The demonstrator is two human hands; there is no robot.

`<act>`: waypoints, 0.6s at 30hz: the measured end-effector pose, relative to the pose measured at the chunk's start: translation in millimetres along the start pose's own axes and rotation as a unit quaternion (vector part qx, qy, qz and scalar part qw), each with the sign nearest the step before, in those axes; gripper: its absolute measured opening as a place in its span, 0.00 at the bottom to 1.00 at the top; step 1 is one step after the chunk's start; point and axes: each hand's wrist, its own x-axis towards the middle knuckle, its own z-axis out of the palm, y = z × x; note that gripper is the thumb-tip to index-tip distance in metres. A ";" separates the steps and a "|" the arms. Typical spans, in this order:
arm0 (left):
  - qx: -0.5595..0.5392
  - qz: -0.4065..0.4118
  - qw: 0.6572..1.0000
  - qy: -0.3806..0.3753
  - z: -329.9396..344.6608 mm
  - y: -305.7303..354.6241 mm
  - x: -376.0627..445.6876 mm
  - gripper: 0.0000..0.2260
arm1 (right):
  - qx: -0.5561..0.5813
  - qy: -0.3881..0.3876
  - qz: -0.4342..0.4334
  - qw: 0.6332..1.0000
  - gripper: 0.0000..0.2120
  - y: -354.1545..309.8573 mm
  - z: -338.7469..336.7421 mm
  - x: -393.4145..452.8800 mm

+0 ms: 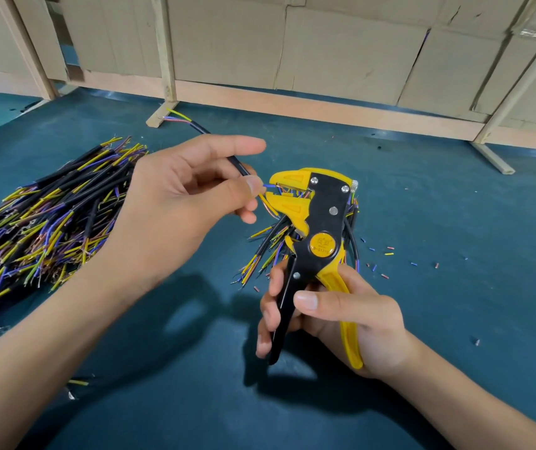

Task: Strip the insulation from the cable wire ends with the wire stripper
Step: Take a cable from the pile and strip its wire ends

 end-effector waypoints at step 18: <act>0.130 0.018 0.991 -0.027 -5.1 6.7 -2.0 0.14 | -0.037 -0.006 -0.007 0.999 0.11 2.4 -5.0 -0.3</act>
